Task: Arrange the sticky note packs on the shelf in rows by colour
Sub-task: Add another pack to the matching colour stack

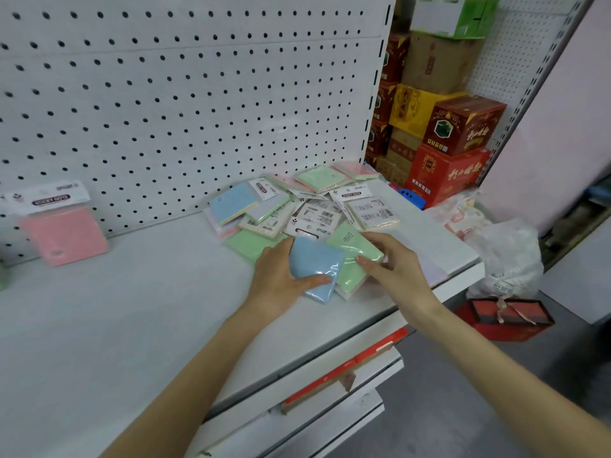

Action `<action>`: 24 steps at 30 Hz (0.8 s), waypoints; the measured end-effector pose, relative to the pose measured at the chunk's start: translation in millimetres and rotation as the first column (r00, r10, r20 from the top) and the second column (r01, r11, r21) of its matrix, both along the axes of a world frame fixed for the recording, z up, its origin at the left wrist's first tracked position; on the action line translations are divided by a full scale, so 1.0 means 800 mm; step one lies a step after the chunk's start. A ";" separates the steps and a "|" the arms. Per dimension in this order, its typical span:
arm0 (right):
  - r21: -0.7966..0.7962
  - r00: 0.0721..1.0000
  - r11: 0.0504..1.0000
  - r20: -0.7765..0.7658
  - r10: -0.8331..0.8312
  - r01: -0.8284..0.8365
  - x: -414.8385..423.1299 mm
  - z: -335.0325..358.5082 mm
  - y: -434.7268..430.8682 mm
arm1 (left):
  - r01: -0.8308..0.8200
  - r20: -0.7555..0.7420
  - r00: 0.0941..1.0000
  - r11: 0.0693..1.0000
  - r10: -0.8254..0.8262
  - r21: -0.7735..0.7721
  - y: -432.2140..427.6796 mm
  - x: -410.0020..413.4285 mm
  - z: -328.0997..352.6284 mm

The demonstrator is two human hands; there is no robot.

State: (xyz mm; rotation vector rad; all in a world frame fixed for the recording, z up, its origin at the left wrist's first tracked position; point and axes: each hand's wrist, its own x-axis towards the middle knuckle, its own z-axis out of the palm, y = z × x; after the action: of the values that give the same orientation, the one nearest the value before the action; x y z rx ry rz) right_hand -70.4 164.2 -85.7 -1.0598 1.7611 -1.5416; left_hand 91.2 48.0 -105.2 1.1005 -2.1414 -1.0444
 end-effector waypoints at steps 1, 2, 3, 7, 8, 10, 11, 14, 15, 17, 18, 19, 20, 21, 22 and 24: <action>0.001 0.997 0.999 0.055 0.046 -0.046 0.003 0.002 0.002 | -0.012 -0.090 0.996 0.996 0.019 0.084 0.002 0.006 0.003; 0.004 0.990 0.995 0.104 0.097 -0.098 0.005 0.005 0.004 | -0.008 -0.185 0.982 0.986 0.039 0.165 0.004 0.014 0.006; 0.011 0.980 0.989 0.137 0.143 -0.146 0.008 0.007 0.005 | 0.009 -0.264 0.963 0.976 0.050 0.216 0.004 0.023 0.008; 0.027 0.961 0.978 0.192 0.197 -0.206 0.033 0.018 -0.006 | -0.005 -0.380 0.921 0.979 0.084 0.204 0.001 0.074 0.012; 0.017 0.951 0.981 0.250 0.184 -0.194 0.044 0.022 -0.011 | -0.027 -0.383 0.918 0.979 0.104 0.201 0.000 0.088 0.015; -0.018 0.902 0.979 0.386 0.193 -0.202 0.070 0.029 -0.025 | -0.050 -0.404 0.904 0.972 0.142 0.230 -0.001 0.120 0.022; -0.034 0.874 0.974 0.434 0.218 -0.226 0.085 0.032 -0.033 | -0.056 -0.417 0.895 0.966 0.160 0.251 -0.001 0.137 0.027; -0.067 0.788 0.942 0.530 0.312 -0.328 0.138 0.039 -0.058 | -0.062 -0.423 0.881 0.939 0.210 0.338 0.003 0.194 0.039; -0.067 0.762 0.930 0.553 0.337 -0.362 0.158 0.040 -0.066 | -0.048 -0.429 0.877 0.927 0.217 0.371 0.005 0.216 0.043; -0.060 0.716 0.899 0.583 0.385 -0.434 0.204 0.044 -0.081 | -0.035 -0.443 0.866 0.913 0.230 0.406 0.006 0.260 0.047; -0.057 0.698 0.883 0.590 0.407 -0.467 0.229 0.047 -0.088 | -0.037 -0.441 0.865 0.907 0.239 0.419 0.006 0.281 0.048; -0.057 0.682 0.866 0.592 0.430 -0.497 0.255 0.049 -0.096 | -0.047 -0.437 0.863 0.901 0.255 0.431 0.004 0.304 0.049; -0.056 0.671 0.852 0.591 0.448 -0.520 0.281 0.052 -0.104 | -0.062 -0.441 0.853 0.894 0.278 0.444 0.003 0.325 0.049; -0.050 0.668 0.845 0.589 0.455 -0.532 0.306 0.054 -0.112 | -0.082 -0.450 0.838 0.886 0.309 0.456 -0.001 0.347 0.049; -0.048 0.665 0.843 0.592 0.455 -0.535 0.331 0.057 -0.121 | -0.105 -0.463 0.816 0.877 0.346 0.469 -0.005 0.370 0.048; -0.033 0.650 0.848 0.626 0.430 -0.530 0.380 0.059 -0.139 | -0.167 -0.479 0.769 0.857 0.422 0.487 -0.013 0.416 0.047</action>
State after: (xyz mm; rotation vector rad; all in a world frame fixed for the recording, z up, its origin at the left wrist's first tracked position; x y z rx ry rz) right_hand 233.8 52.9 -38.8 -0.7373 1.0059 -1.1894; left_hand 424.1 37.2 -67.5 1.0846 -1.2362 -1.4882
